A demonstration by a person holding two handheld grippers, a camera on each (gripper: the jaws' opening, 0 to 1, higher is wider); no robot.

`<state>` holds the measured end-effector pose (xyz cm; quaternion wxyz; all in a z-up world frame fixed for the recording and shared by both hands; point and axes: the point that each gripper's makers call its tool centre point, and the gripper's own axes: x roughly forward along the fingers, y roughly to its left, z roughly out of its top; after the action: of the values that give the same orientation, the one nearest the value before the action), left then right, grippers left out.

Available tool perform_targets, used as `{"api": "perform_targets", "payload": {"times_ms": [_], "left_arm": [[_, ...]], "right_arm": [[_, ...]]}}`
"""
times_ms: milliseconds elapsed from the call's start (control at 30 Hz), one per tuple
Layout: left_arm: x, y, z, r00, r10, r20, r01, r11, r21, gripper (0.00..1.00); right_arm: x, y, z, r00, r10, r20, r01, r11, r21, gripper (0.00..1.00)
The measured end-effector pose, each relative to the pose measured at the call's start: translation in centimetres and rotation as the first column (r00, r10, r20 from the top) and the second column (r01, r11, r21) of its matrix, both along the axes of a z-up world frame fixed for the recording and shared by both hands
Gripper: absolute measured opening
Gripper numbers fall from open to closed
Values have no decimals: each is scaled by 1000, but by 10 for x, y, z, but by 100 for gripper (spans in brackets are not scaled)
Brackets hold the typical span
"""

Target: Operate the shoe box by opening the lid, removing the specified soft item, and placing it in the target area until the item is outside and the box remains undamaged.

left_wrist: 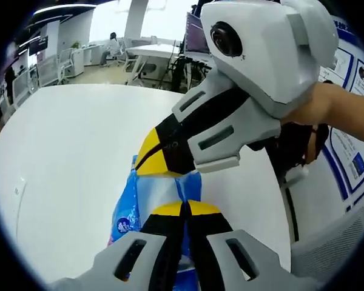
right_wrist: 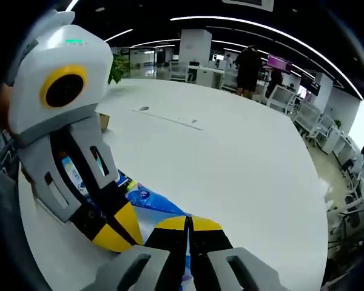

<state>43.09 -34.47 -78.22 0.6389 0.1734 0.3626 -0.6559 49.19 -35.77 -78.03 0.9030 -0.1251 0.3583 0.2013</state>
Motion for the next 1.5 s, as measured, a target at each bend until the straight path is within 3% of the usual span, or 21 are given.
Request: {"api": "perform_targets", "payload": {"times_ms": [133,533,867,1167,1500], "left_arm": [[-2,0,1,1000,5,-7,-5,1000,-2,1],[-1,11,4,996,-44,79,41,998,38,11],[0,25,11,995,-31,90,27,998,52,14],[0,40,30,994,-11,108,7,999,37,17],[-6,66,58,990,30,136,-33,999,18,27]], "right_arm": [[-1,1,-1,1000,0,-6,0,1000,-3,0],[-6,-2,3,1000,-24,-10,24,1000,-8,2],[-11,1,16,1000,-23,4,23,1000,-4,6],[-19,10,29,1000,-12,16,12,1000,-8,13],[-35,26,45,1000,-12,13,12,1000,-15,22]]}}
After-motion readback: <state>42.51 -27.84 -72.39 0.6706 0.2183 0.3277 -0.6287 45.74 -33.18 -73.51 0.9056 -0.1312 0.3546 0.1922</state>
